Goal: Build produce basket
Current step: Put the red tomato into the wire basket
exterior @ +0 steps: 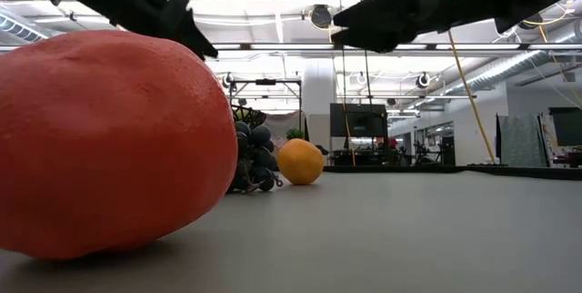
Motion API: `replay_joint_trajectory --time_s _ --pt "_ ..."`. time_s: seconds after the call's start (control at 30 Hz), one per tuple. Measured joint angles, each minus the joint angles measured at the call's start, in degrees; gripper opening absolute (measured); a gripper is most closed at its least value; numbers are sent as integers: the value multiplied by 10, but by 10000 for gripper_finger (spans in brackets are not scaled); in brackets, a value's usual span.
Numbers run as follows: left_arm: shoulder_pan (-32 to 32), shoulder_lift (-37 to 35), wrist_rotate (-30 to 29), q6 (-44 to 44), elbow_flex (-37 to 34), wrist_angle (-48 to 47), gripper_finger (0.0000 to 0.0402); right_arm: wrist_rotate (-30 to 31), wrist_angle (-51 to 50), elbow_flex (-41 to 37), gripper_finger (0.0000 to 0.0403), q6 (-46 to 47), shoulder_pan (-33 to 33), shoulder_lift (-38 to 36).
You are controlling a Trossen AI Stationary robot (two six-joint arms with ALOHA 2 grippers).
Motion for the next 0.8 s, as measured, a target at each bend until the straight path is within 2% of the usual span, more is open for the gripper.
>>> replay_joint_trajectory --time_s 0.2,0.3,0.43,0.8 --pt "-7 -29 0 2 0 1 310 -2 -18 0 359 55 -7 21" --pt "-7 -39 0 8 1 0 310 -3 -56 1 359 118 -7 25" --pt "-7 -41 0 9 1 -2 310 -3 -194 32 359 217 34 21" --pt "-7 -40 2 13 1 -19 310 40 -576 222 353 354 209 24"
